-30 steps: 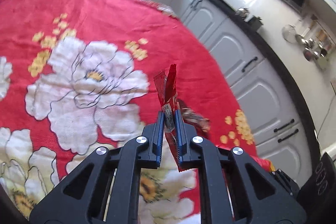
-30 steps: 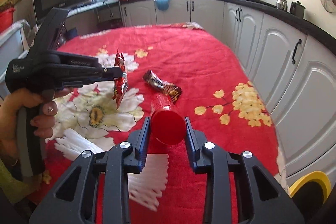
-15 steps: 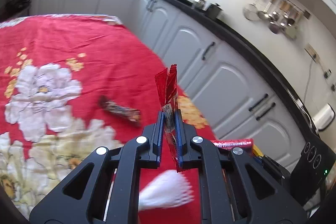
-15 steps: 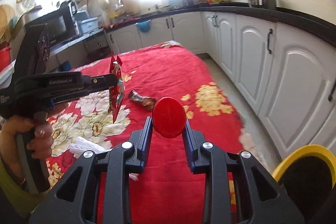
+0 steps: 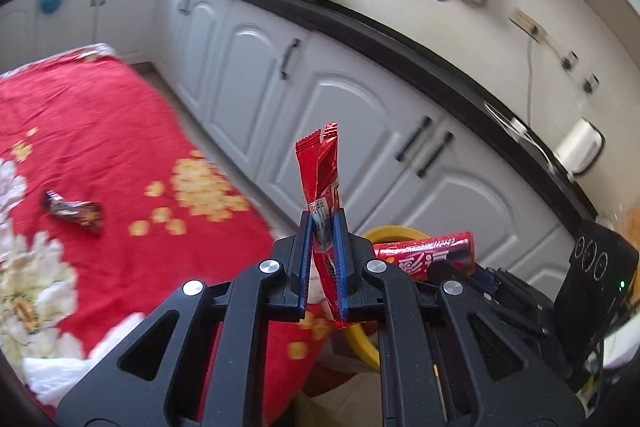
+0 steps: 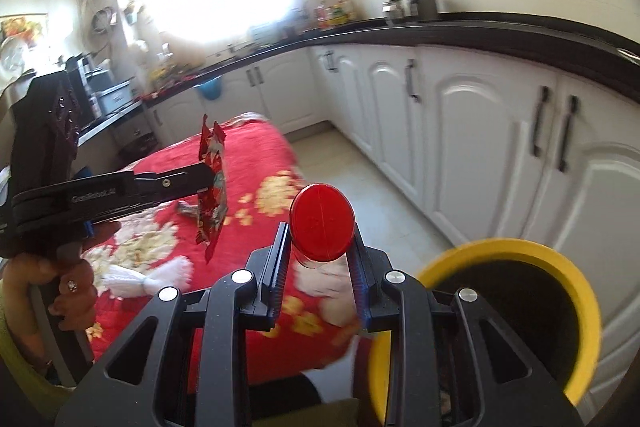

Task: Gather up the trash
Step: 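Carry the red wrapper and red tube over the bin with both tools, then open both tools to drop the red wrapper and red tube into the bin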

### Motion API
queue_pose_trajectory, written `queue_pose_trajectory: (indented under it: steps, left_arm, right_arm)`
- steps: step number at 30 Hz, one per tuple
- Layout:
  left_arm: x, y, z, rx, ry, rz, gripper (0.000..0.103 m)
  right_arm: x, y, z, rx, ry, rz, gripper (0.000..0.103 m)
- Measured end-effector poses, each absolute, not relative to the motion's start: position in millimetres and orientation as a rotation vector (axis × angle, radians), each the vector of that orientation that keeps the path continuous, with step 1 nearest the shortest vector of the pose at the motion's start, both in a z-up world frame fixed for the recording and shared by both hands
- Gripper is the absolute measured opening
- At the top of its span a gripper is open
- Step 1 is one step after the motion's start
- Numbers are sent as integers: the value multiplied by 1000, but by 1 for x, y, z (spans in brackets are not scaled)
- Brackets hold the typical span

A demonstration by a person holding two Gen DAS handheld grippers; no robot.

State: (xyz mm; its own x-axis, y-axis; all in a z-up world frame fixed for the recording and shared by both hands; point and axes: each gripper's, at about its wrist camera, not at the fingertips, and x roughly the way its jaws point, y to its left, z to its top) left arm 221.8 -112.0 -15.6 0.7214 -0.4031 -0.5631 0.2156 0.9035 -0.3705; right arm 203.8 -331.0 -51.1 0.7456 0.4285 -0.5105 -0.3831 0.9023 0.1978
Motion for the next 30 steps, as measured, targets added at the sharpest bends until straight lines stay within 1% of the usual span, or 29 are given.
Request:
queue_pose_trajectory:
  steps: [11, 18, 24, 25, 26, 27, 28, 29, 30]
  left_arm:
    - [224, -195, -28, -173, 716, -454, 6]
    - [228, -228, -39, -127, 747, -488, 6]
    - [231, -248, -49, -112, 773, -520, 7]
    - [231, -250, -51, -111, 781, -529, 15]
    - [231, -252, -52, -112, 786, -537, 23]
    - [232, -253, -53, -114, 787, -541, 45]
    - [231, -254, -54, -115, 788, -548, 54]
    - [231, -255, -55, -115, 788, -552, 54]
    - [230, -255, -56, -109, 789, -547, 56]
  right_arm:
    - [183, -418, -72, 182, 605, 269, 27]
    - [177, -458, -92, 259, 640, 218, 27]
    - [177, -471, -106, 283, 677, 196, 28]
    - [177, -473, -108, 288, 680, 181, 31]
    - [177, -477, -109, 298, 681, 162, 42]
    - [176, -479, -110, 307, 679, 147, 48]
    - [174, -483, -110, 316, 674, 131, 53]
    - [174, -485, -110, 320, 671, 123, 53]
    - [173, -487, -110, 327, 669, 117, 54]
